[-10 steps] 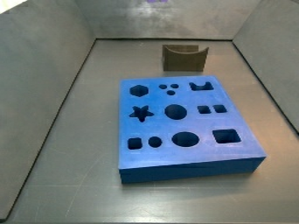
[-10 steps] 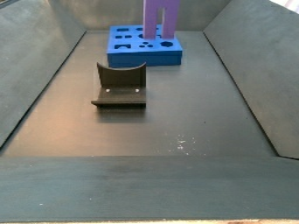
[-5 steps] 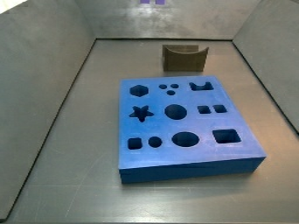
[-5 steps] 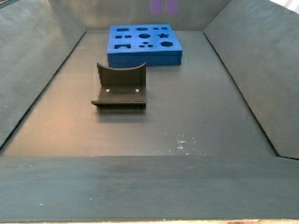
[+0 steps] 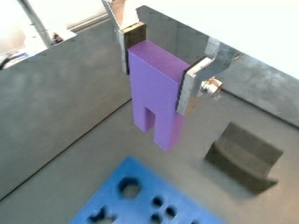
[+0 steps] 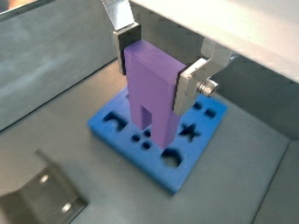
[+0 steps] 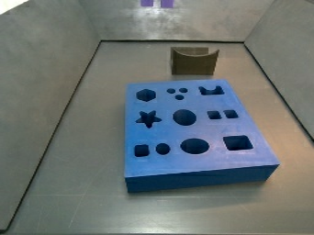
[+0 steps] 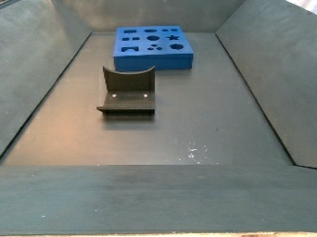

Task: Pick up the double-square object. Move to above the board. Insert the double-square object.
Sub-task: Move to above the board, then insert the double-square object.

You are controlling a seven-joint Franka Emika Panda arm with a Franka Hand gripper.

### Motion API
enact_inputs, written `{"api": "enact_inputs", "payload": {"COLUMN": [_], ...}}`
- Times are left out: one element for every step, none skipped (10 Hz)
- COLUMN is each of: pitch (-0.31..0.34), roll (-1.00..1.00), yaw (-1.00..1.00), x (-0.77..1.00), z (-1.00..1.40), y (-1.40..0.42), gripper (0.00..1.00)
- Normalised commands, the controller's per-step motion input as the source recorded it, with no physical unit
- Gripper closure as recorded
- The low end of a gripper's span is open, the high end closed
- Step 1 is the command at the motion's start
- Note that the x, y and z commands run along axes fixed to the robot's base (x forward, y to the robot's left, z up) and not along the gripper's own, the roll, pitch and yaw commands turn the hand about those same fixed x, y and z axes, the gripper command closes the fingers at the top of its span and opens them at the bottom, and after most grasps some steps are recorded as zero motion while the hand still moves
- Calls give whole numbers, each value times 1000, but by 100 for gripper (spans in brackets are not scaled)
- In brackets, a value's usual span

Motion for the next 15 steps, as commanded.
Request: {"api": "enact_inputs", "payload": {"pitch": [59,84,104,110,260,251,160,0,0,0,0,-23,0,0,0], "roll": [-3,4,2,1,9,74,149,11,0,114,-11,0,-23,0,274], "yaw": [8,10,9,6,183,223,494,337,217,77,229,283,294,269,151], "x": [-35,-5,25,43,951,923,689,46,20,80,569,800,917,934,977], "z": [247,194,134,96,-826,-703,-363,-137,0,0,-100,-171,-209,-166,-149], "y": [-1000,-738,-478,-339,-46,-51,-80,-34,20,-26,-37,-160,-143,-163,-171], "gripper": [100,100,100,100,100,100,100,100,100,100,100,100,100,100,100]}}
